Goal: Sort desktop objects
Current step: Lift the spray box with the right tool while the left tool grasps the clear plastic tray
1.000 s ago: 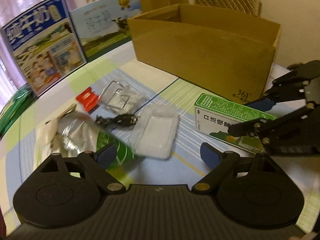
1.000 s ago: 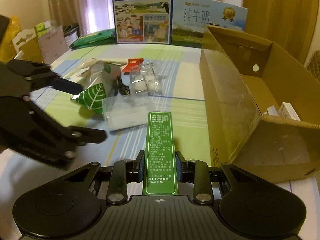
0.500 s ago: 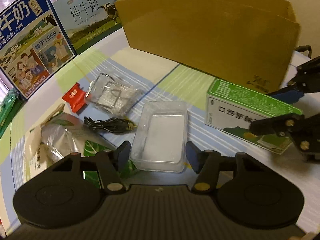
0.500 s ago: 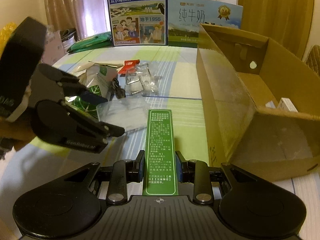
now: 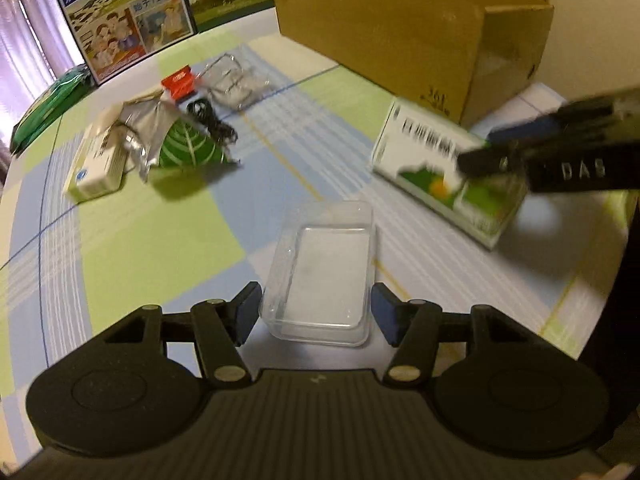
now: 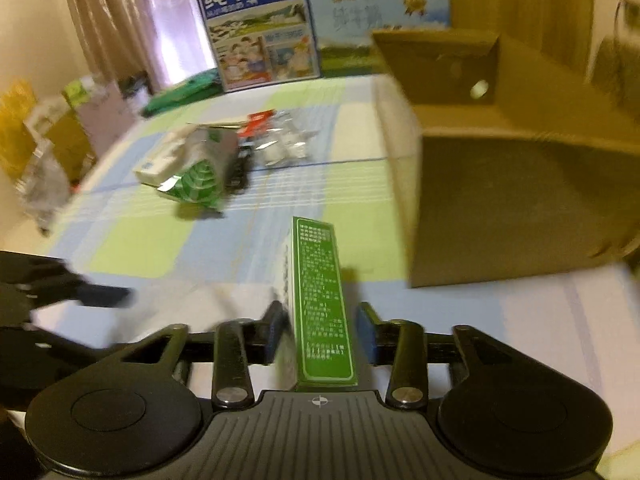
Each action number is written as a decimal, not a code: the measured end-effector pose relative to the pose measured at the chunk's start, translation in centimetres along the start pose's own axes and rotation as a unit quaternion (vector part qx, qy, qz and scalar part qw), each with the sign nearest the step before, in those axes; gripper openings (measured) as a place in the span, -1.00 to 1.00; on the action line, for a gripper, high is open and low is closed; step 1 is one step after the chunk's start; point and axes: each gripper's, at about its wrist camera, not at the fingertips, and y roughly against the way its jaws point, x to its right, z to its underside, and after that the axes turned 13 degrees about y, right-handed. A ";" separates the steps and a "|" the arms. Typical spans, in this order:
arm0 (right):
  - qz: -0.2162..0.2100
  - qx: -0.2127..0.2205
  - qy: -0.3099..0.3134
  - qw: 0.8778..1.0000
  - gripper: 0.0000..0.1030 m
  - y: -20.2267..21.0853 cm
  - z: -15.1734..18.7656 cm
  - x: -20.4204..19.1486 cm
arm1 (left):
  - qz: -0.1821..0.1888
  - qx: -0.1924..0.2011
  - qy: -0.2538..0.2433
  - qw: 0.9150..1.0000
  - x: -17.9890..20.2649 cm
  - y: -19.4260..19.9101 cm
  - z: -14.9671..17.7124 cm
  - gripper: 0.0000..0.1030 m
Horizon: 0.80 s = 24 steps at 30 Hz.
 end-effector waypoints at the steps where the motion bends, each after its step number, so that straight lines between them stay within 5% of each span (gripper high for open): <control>1: 0.016 0.000 0.008 1.000 -0.13 0.1 0.1 -0.1 | -0.002 0.000 0.002 1.000 0.0 0.1 0.2 0.07; 4: 0.028 0.002 -0.002 1.000 -0.04 0.5 0.7 0.5 | -0.006 0.005 0.006 1.000 0.2 0.2 0.6 0.07; 8: 0.024 0.012 0.013 1.000 0.34 0.8 1.0 0.2 | -0.009 0.015 0.006 1.000 0.4 0.1 0.9 0.16; 19: 0.015 -0.013 0.042 0.999 0.36 -2.1 1.5 0.1 | 0.003 0.017 0.001 1.000 0.7 -1.9 0.1 0.30; 21: 0.014 -0.011 0.049 0.999 0.36 -2.5 1.5 0.0 | 0.005 0.018 0.012 1.000 0.5 -2.0 -0.3 0.05; 24: 0.013 -0.011 0.054 0.998 0.36 -3.0 1.2 -0.1 | 0.003 0.015 0.030 0.999 0.2 -2.2 -0.6 0.02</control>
